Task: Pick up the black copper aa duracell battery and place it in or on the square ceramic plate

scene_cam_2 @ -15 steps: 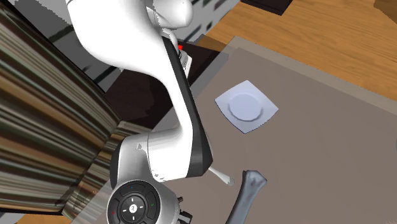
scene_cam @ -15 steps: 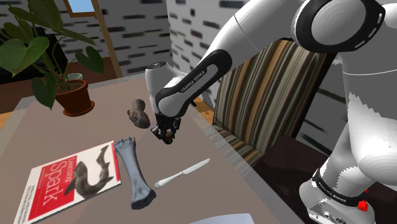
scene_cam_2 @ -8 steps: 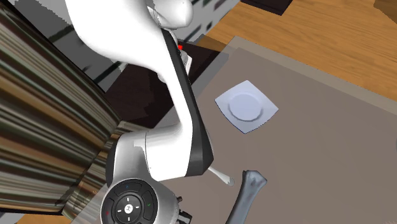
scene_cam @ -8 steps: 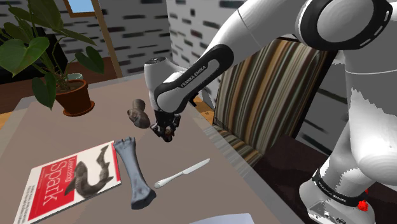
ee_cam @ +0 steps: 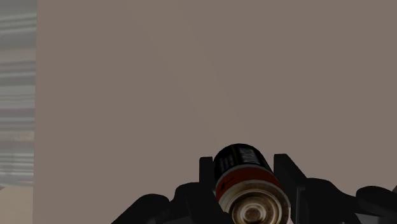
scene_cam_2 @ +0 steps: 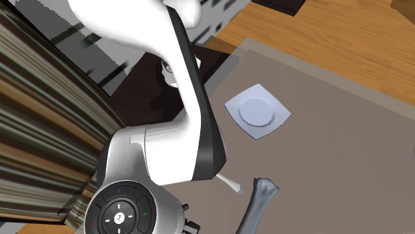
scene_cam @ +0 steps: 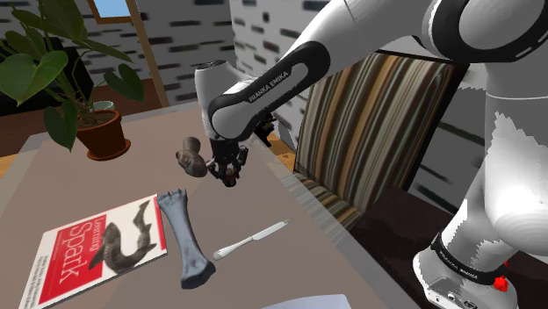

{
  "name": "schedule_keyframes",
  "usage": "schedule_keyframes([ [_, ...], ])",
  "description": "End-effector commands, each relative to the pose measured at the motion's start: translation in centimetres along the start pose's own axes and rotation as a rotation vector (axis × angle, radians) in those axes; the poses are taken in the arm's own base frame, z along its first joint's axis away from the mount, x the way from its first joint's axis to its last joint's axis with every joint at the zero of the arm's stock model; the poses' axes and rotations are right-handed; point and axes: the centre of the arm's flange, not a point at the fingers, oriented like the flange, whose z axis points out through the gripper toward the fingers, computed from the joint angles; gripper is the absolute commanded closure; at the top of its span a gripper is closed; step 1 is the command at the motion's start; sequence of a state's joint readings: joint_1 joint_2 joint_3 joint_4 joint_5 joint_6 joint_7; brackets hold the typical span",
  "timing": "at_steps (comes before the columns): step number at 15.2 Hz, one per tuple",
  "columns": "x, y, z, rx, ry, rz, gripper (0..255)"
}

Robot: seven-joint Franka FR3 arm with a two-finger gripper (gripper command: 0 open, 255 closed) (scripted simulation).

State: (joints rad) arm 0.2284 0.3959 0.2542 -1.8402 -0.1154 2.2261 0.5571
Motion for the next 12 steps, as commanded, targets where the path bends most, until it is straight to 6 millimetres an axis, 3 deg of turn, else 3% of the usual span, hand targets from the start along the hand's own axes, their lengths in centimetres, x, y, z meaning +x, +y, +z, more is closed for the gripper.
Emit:
schedule_keyframes([
  [1,-0.1,0.0,-1.1,0.0,0.0,0.0,255],
  [7,-0.1,0.0,-3.9,0.0,0.0,0.0,255],
  [12,-6.5,-1.7,-4.0,0.0,0.0,0.0,255],
])
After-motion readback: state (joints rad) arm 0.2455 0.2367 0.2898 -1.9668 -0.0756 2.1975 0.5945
